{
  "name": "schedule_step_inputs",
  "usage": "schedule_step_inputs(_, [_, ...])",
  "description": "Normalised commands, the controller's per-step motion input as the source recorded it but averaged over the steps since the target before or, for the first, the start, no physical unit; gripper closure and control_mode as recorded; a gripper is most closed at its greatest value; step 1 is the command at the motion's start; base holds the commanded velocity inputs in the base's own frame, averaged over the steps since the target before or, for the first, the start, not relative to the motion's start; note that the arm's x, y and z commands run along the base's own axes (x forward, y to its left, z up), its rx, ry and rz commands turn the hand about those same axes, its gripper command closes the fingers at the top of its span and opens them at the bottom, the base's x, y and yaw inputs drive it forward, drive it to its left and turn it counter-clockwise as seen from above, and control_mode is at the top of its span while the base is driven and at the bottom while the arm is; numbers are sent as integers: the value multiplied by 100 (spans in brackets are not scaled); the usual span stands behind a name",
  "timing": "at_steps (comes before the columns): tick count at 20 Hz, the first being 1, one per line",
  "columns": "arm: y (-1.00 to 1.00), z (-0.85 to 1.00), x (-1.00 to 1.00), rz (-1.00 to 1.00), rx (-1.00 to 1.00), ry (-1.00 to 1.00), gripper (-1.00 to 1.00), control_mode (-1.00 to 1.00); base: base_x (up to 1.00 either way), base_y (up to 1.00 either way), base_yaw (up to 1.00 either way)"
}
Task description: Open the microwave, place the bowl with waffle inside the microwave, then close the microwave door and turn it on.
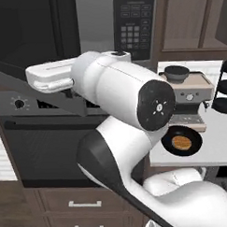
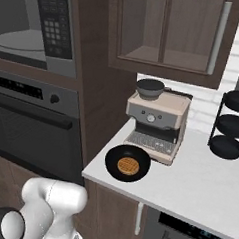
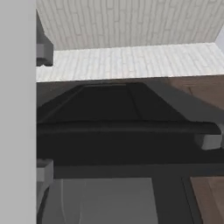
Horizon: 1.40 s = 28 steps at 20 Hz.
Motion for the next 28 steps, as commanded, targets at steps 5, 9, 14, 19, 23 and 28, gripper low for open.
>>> schedule_step_inputs(5, [-90, -15, -99, 15, 55, 0, -100, -100, 0, 0, 0])
schedule_step_inputs(9, [-82, -21, -17, 29, 66, 7, -100, -100, 0, 0, 0])
schedule_step_inputs(14, [-43, -18, 40, 27, 64, 15, -100, -100, 0, 0, 0])
schedule_step_inputs(19, [0, -36, 55, 19, 34, 21, -100, -100, 0, 0, 0])
schedule_step_inputs(23, [-29, -24, 49, 23, 12, 14, -100, -100, 0, 0, 0])
schedule_step_inputs(28, [-14, 0, 57, 16, 10, 23, -100, -100, 0, 0, 0])
